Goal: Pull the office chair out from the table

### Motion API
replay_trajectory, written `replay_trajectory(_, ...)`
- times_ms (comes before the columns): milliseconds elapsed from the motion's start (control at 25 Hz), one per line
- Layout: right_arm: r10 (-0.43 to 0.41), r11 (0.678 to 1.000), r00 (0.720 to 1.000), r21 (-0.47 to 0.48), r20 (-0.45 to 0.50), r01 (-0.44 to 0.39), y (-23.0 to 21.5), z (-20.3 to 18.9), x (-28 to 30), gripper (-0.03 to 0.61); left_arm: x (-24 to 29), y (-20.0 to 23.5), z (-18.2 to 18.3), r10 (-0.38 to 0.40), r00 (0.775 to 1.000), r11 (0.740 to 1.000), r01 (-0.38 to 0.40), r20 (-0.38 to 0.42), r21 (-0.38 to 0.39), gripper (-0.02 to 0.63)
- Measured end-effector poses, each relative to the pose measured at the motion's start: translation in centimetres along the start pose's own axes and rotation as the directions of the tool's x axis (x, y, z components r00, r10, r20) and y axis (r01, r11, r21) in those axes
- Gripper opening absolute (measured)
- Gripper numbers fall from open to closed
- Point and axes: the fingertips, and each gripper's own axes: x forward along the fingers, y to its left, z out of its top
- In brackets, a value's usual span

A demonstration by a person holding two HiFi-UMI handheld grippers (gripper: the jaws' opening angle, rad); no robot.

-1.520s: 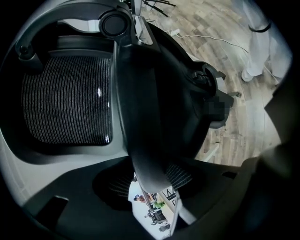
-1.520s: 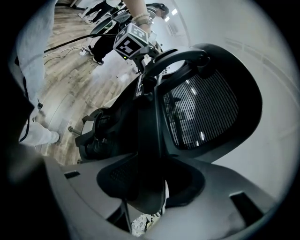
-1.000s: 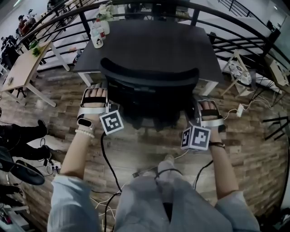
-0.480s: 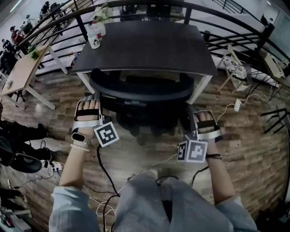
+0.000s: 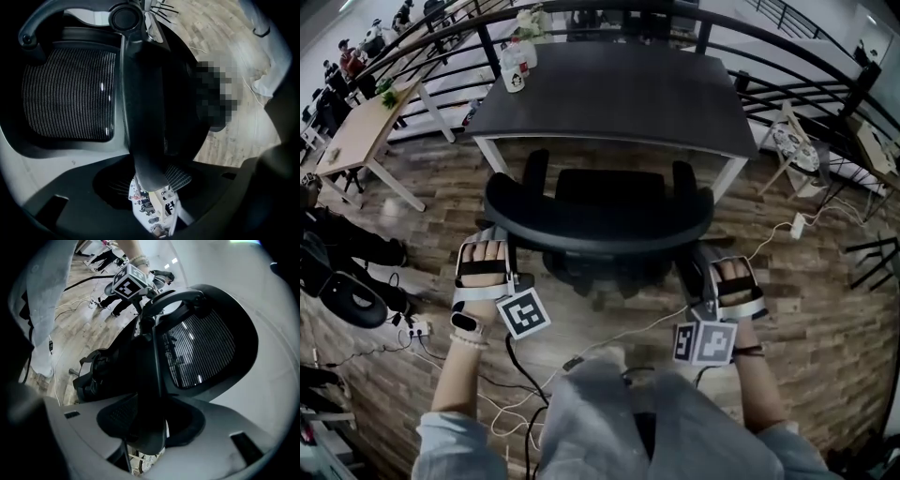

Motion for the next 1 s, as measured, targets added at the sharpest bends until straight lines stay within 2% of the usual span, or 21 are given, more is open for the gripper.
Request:
replay_trajectory(440, 0.0, 1.0, 0.997, -0.009, 0.073, 0.001, 1.8, -0.1, -4.2, 0.179, -7.0, -2.0, -0.9, 0.007, 0.997, 0.999, -0.01, -0.076, -0.041, 0.207)
replay_trajectory(600, -0.005, 1.0, 0.995, -0.011, 0.101, 0.007, 2.4, 0.0, -5.4, 0.179, -9.0, -2.5, -1.0, 0.022, 0.995, 0.995, -0.031, -0.1, -0.094, 0.204)
replay_trajectory(680, -0.008, 1.0, 0.994, -0.019, 0.113, 0.01, 2.6, -0.1, -5.9, 0.179, -9.9, -2.7, -1.0, 0.032, 0.993, 0.994, -0.043, -0.116, -0.098, 0.202)
replay_trajectory(1000, -0.02, 0.999, 0.992, -0.026, 0.124, 0.023, 2.9, -0.5, -7.4, 0.181, -13.1, -3.6, -0.6, -0.025, 0.993, 0.992, 0.01, -0.118, -0.123, 0.204)
